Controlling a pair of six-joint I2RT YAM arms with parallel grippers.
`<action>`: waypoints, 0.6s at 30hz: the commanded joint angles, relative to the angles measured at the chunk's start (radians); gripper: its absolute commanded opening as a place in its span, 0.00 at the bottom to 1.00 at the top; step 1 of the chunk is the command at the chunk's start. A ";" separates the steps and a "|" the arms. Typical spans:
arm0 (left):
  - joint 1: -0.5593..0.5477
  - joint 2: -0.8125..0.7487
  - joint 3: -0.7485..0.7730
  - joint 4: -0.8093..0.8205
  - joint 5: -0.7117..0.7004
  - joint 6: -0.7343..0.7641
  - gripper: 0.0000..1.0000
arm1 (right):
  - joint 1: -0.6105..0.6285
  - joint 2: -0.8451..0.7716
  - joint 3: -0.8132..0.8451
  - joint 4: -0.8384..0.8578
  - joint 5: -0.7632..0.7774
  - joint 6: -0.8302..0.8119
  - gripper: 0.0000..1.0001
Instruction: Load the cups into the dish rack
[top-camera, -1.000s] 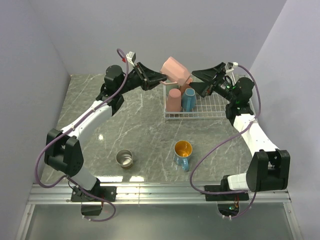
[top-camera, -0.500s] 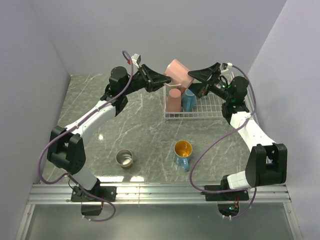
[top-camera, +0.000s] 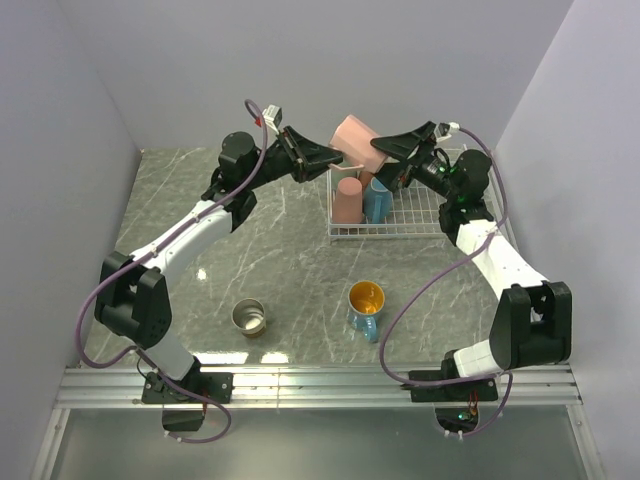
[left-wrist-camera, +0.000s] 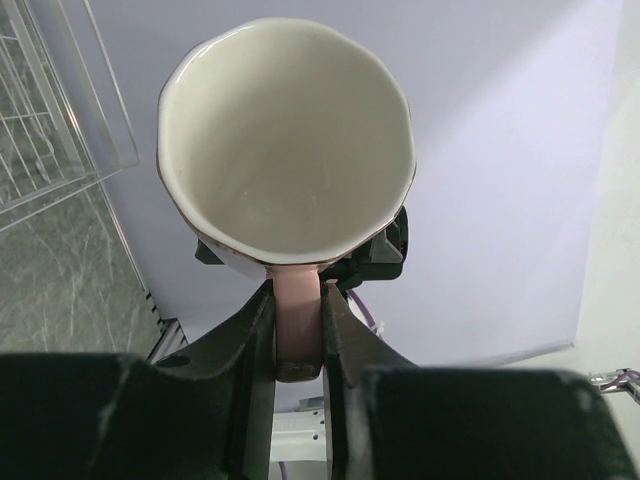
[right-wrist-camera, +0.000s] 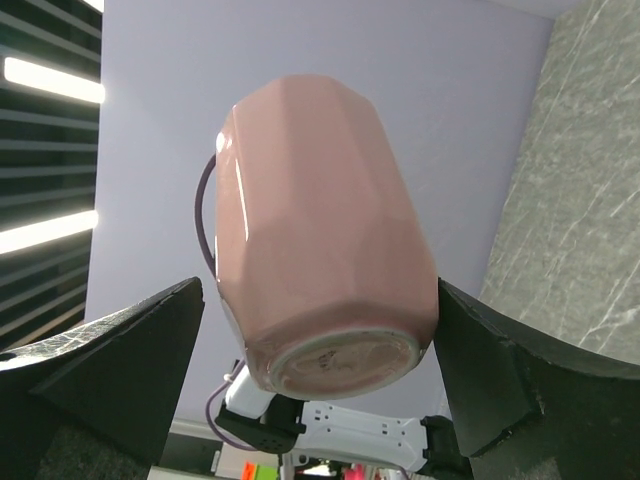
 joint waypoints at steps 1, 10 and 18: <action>-0.021 -0.007 0.067 0.119 0.004 0.002 0.00 | 0.019 0.003 0.054 0.095 0.005 0.025 1.00; -0.028 -0.004 0.062 0.119 0.004 0.005 0.00 | 0.022 0.024 0.077 0.112 0.023 0.036 1.00; -0.039 -0.008 0.076 0.071 -0.008 0.039 0.00 | 0.031 0.041 0.106 0.120 0.029 0.045 1.00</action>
